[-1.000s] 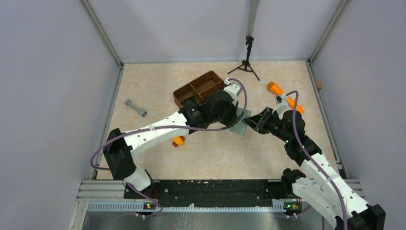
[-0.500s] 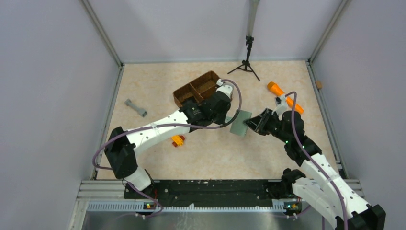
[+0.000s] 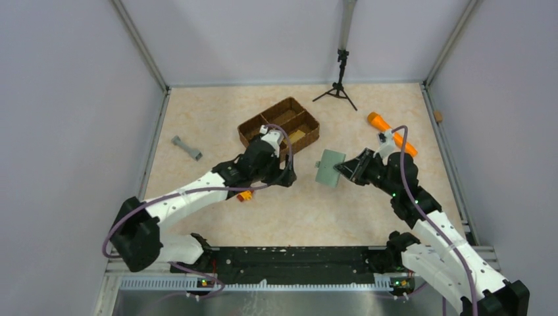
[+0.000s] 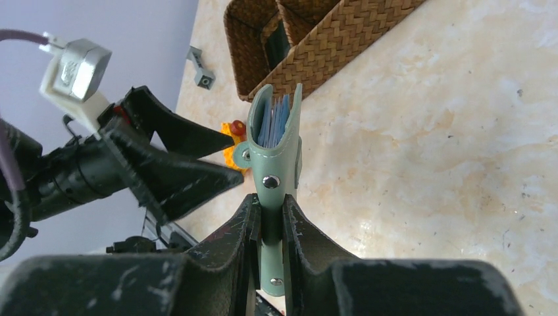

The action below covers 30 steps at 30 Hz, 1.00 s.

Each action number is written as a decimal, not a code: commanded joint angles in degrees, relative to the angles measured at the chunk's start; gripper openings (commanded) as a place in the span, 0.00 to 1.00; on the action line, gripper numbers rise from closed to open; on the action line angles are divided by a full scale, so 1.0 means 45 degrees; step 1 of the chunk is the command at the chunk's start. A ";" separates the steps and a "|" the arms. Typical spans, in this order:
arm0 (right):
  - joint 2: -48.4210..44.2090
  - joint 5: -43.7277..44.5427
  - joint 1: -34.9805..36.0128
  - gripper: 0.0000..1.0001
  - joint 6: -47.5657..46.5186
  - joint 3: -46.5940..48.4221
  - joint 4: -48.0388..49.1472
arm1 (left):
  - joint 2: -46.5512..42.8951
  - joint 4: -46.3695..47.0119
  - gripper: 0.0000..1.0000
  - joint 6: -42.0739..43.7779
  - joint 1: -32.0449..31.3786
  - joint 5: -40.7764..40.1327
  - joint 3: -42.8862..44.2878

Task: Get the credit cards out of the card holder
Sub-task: Open the card holder at the center of the board.

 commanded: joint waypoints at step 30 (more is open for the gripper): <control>0.0091 -0.1717 0.0090 0.00 0.1299 -0.0615 0.2637 | -0.0498 0.4833 0.43 -0.1287 0.0656 0.3856 -0.0332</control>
